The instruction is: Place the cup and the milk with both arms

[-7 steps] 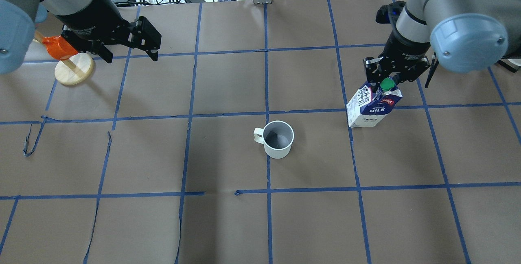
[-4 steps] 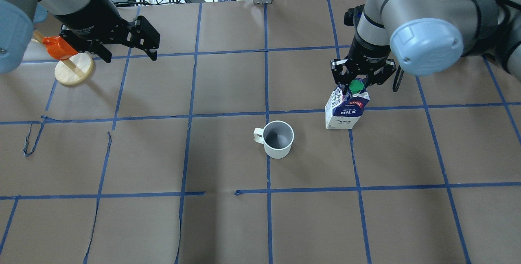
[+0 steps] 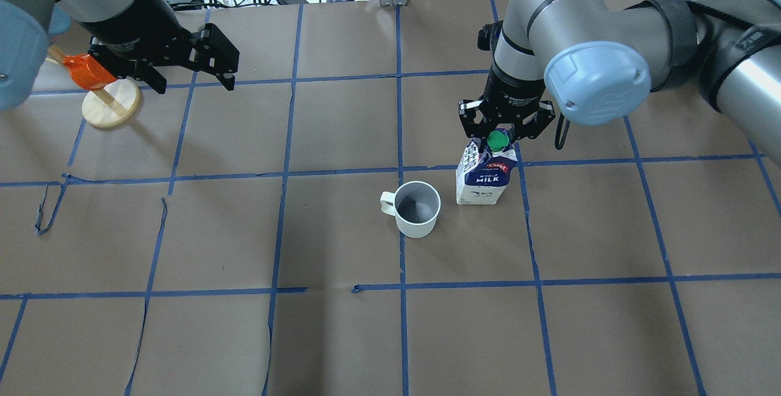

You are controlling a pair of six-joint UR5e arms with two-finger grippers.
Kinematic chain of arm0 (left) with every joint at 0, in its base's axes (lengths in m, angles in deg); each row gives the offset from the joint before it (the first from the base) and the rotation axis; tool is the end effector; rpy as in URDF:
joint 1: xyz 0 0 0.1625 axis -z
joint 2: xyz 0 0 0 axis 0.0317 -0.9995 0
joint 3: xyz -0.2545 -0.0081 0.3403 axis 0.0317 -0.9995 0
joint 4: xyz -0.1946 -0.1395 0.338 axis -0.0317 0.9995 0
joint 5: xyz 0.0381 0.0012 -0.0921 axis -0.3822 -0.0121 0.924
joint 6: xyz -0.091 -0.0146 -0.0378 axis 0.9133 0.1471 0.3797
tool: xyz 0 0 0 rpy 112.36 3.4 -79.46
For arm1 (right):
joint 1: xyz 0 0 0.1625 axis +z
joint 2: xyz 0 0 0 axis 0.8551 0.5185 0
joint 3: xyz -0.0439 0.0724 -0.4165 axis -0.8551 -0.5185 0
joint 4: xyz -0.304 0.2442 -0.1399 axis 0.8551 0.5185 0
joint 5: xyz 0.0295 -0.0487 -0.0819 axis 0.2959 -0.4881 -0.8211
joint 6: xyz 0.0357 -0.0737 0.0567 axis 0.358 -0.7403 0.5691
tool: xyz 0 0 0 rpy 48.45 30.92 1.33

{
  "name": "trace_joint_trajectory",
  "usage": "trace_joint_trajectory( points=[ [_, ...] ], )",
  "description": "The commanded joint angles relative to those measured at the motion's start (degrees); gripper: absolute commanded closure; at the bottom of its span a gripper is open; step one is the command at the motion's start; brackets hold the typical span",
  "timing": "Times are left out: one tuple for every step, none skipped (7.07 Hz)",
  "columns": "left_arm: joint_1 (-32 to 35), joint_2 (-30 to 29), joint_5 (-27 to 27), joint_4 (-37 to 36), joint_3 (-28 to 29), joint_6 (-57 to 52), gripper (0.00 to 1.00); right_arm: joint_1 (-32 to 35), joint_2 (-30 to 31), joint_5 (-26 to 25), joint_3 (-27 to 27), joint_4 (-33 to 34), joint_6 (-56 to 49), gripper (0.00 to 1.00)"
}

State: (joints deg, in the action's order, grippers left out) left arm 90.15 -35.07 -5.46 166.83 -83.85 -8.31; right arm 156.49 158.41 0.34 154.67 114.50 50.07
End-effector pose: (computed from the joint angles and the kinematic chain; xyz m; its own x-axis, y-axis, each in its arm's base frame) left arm -0.1212 -0.4935 0.5108 -0.9998 0.0055 0.0190 0.0032 0.9930 -0.1179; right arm 0.2125 -0.5131 0.3552 -0.9977 0.0192 -0.0656 0.0108 0.9921 0.1252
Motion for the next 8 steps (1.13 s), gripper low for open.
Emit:
trace_joint_trajectory(
  points=[
    [0.0,0.02,0.0,0.07,0.0,0.0,0.0,1.76,-0.45,0.13,0.32,0.05,0.03,0.77],
    [0.0,0.02,0.0,0.07,0.0,0.0,0.0,2.2,-0.72,0.13,0.32,0.05,0.04,0.77],
    [0.09,0.02,0.0,-0.01,0.0,0.0,0.0,2.47,-0.8,0.22,0.41,-0.04,0.04,0.77],
    [0.17,0.02,-0.09,-0.01,0.0,0.09,0.0,2.82,-0.81,0.22,0.5,-0.04,0.04,0.76],
    [0.0,0.1,-0.09,0.07,0.0,0.0,0.0,2.91,-1.07,0.13,0.5,-0.04,0.04,0.69],
    [0.0,0.11,-0.09,0.07,0.0,0.09,0.0,2.91,-1.24,0.13,0.41,0.05,-0.22,0.57],
    [-0.09,0.11,-0.09,0.07,0.0,0.0,0.0,2.91,-1.25,0.13,0.41,-0.04,0.03,0.5],
    [-0.09,0.19,-0.09,0.07,0.0,0.0,0.0,2.91,-1.25,0.13,0.5,0.14,0.04,0.3]
  ],
)
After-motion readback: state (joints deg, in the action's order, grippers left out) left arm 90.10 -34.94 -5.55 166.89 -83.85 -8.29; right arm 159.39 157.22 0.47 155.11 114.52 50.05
